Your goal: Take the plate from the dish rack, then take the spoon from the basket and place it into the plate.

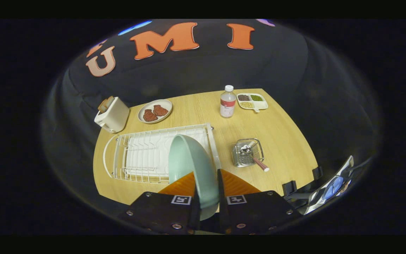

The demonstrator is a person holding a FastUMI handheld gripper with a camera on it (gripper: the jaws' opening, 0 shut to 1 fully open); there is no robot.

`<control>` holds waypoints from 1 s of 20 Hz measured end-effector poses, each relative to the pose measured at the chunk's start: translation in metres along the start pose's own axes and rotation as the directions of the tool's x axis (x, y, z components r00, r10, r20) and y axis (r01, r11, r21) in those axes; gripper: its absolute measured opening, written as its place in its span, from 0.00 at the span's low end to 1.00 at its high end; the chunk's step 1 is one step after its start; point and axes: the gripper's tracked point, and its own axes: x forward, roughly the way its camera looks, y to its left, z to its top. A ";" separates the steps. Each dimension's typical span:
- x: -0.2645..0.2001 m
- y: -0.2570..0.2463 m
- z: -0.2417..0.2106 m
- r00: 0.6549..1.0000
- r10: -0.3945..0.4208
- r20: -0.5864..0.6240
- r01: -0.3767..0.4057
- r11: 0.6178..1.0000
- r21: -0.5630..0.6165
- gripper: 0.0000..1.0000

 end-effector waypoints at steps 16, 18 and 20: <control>0.030 -0.035 -0.128 0.969 0.213 -0.125 -0.200 0.974 0.109 0.22; 0.042 -0.035 -0.139 0.960 0.253 -0.119 -0.235 0.961 0.148 0.22; 0.055 -0.030 -0.148 0.948 0.294 -0.120 -0.268 0.944 0.195 0.22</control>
